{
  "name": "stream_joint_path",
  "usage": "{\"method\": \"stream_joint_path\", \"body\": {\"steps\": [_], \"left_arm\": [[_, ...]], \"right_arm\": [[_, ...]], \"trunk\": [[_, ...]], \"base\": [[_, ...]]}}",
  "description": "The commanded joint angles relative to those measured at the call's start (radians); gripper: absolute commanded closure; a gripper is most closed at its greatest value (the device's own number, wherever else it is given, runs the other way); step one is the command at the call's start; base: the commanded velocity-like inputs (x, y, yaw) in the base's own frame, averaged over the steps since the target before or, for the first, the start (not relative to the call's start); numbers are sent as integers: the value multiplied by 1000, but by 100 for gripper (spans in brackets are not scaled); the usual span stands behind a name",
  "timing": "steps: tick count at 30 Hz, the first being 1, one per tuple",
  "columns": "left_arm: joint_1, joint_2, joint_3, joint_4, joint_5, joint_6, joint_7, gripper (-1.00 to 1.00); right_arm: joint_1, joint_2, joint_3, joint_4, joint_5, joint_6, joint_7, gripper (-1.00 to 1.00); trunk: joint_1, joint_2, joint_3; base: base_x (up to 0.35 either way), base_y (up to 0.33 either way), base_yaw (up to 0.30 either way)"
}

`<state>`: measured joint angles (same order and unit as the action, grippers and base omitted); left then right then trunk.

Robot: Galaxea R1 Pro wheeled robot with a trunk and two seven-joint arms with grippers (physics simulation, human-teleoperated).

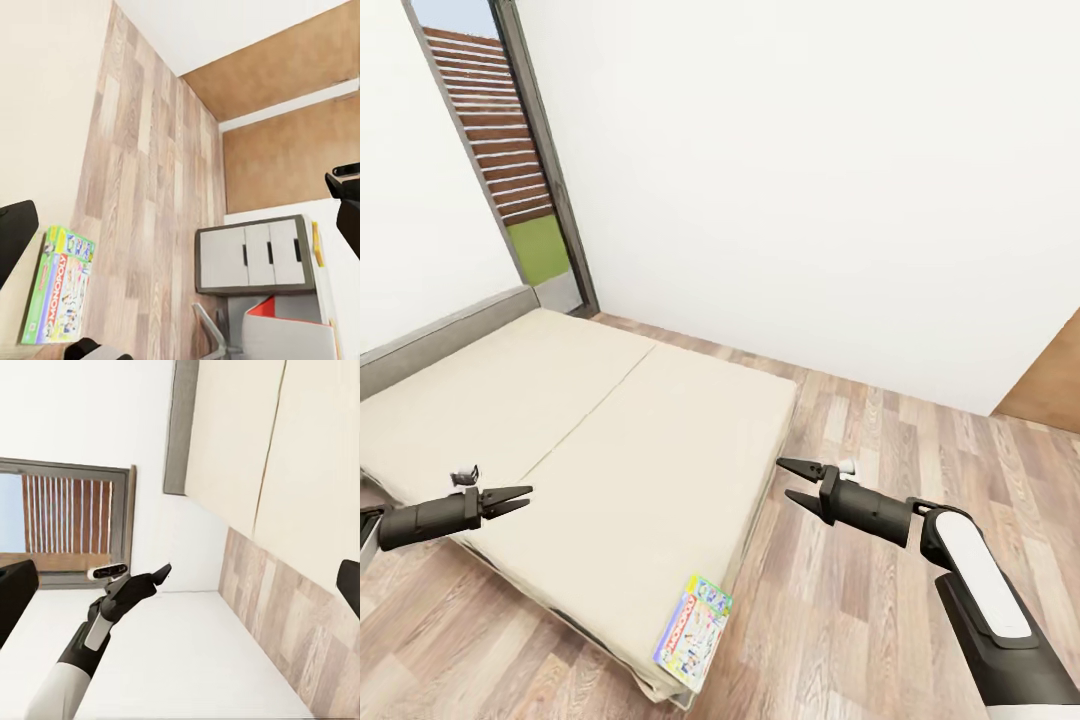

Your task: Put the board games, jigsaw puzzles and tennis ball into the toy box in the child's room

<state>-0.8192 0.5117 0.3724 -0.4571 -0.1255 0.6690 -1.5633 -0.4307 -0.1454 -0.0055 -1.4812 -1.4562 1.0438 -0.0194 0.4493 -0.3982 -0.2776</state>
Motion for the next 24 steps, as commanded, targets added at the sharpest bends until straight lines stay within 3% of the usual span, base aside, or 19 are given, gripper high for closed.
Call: {"method": "stream_joint_path", "body": {"steps": [1, 14, 24], "left_arm": [[-1, -1, 5, 0, -11, 11, -7, -100], [-1, -2, 6, 0, -10, 9, -7, -100], [-1, -3, 7, 0, -9, 9, -7, -100]], "right_arm": [[0, 0, -1, -1, -2, 3, -2, -100], [-1, -2, -1, -1, -2, 3, -2, -100], [-1, -2, -1, -1, -3, 3, -2, -100]], "trunk": [[1, -2, -1], [1, -2, 13], [1, -2, 24]], "base": [[59, 0, 236], [133, -88, 236], [22, -39, 236]]}}
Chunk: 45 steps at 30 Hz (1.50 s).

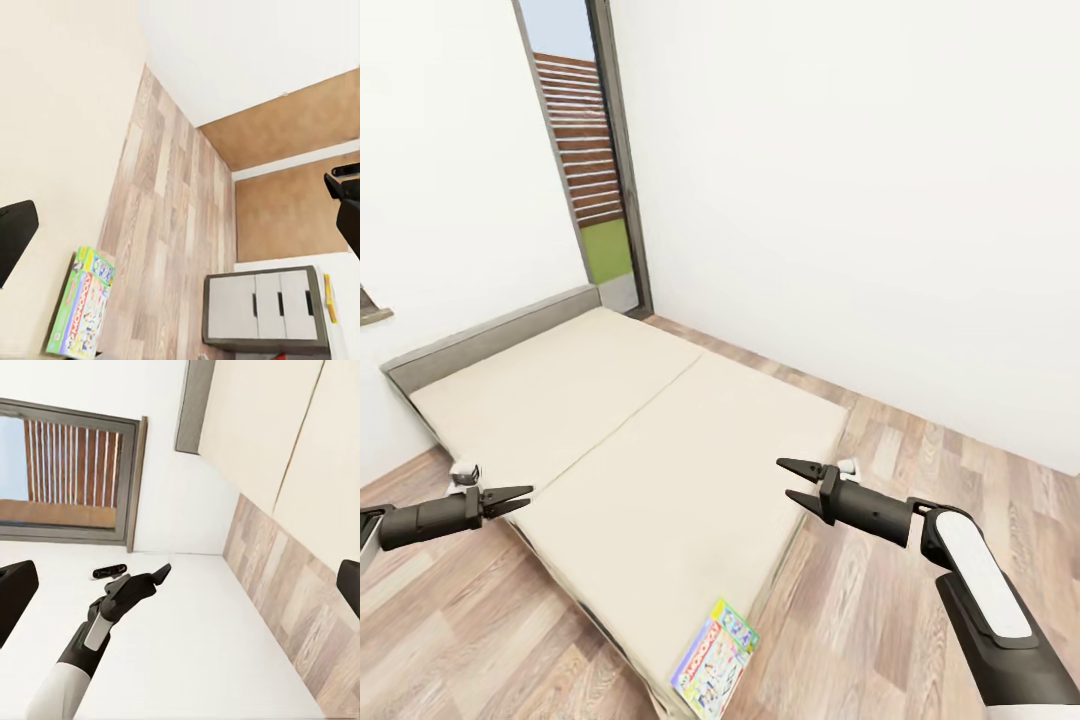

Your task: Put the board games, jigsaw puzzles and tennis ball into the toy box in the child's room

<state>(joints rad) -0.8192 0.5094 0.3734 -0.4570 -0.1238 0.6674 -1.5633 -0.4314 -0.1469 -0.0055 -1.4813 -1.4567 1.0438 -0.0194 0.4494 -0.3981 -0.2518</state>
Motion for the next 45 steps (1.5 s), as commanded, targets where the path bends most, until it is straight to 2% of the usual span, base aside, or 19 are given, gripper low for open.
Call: {"method": "stream_joint_path", "body": {"steps": [1, 12, 29, 45], "left_arm": [[-1, -1, 5, 0, -11, 11, -7, -100], [-1, 0, 5, 0, -11, 11, -7, -100], [-1, -2, 5, 0, -10, 11, -7, -100], [-1, -2, 4, 0, -11, 11, -7, -100]], "right_arm": [[0, 0, -1, -1, -2, 3, -2, -100], [0, 0, -1, -1, -2, 3, -2, -100], [0, 0, -1, -1, -2, 3, -2, -100], [-1, 0, -1, -1, -2, 3, -2, -100]], "trunk": [[1, -2, -1], [1, -2, 11], [1, -2, 29], [1, -2, 46]], "base": [[2, -100, 236], [0, -207, 236], [0, -49, 236], [0, -275, 236]]}}
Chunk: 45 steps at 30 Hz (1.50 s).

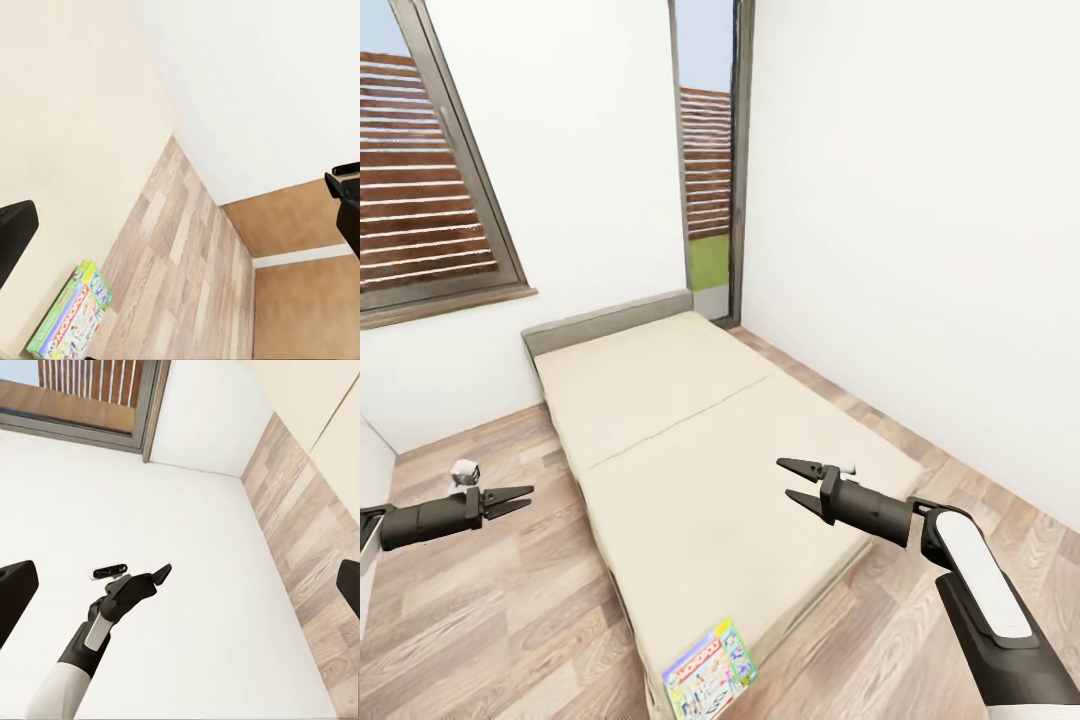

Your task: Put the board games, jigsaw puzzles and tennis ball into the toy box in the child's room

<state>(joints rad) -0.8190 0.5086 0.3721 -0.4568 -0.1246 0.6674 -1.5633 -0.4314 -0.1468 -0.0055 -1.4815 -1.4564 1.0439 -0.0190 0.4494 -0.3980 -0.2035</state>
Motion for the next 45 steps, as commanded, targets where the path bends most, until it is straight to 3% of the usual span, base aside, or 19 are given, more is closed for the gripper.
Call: {"method": "stream_joint_path", "body": {"steps": [1, 45], "left_arm": [[-1, -1, 5, 0, -11, 11, -8, -100], [-2, -1, 5, 0, -12, 11, -8, -100]], "right_arm": [[-1, 0, -1, 0, -2, 3, -2, -100], [0, 0, -1, 0, -2, 3, -2, -100]], "trunk": [[1, -2, -1], [1, -2, 44]], "base": [[0, -300, 236], [0, -290, 240]]}}
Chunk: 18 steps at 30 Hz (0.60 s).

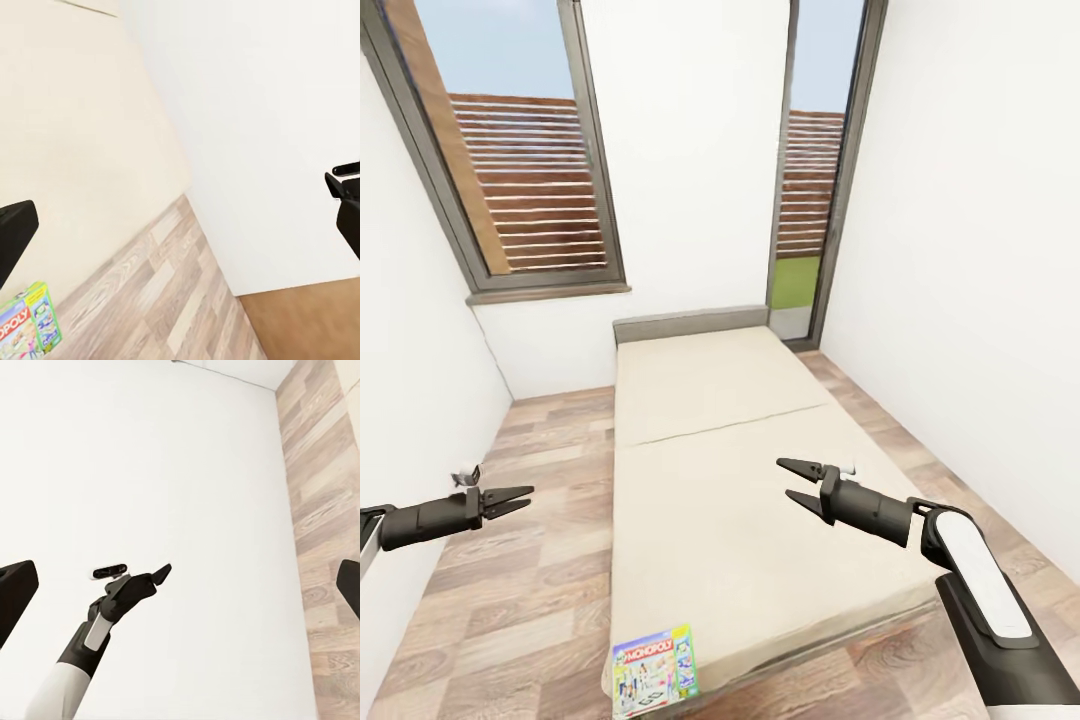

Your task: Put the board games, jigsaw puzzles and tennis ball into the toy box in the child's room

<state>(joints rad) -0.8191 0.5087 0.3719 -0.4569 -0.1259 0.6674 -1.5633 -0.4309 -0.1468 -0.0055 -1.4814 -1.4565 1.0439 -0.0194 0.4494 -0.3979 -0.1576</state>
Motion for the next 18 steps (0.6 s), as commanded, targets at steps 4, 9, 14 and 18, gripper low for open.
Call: {"method": "stream_joint_path", "body": {"steps": [4, 9, 14, 18], "left_arm": [[-1, -1, 5, 0, -11, 11, -7, -100], [-1, -1, 5, 0, -11, 11, -7, -100], [-1, -1, 5, 0, -11, 11, -7, -100], [-1, -1, 5, 0, -11, 11, -7, -100]], "right_arm": [[-1, 0, -1, 0, -2, 3, -2, -100], [-1, 0, -1, 0, -2, 3, -2, -100], [0, 0, -1, 0, -2, 3, -2, -100], [-1, 0, -1, 0, -1, 3, -2, -100]], "trunk": [[1, -2, 1], [1, -2, 5], [1, -2, 7], [1, -2, 8]], "base": [[0, -148, 248], [0, -45, 264], [0, -7, 275], [0, -1, 280]]}}
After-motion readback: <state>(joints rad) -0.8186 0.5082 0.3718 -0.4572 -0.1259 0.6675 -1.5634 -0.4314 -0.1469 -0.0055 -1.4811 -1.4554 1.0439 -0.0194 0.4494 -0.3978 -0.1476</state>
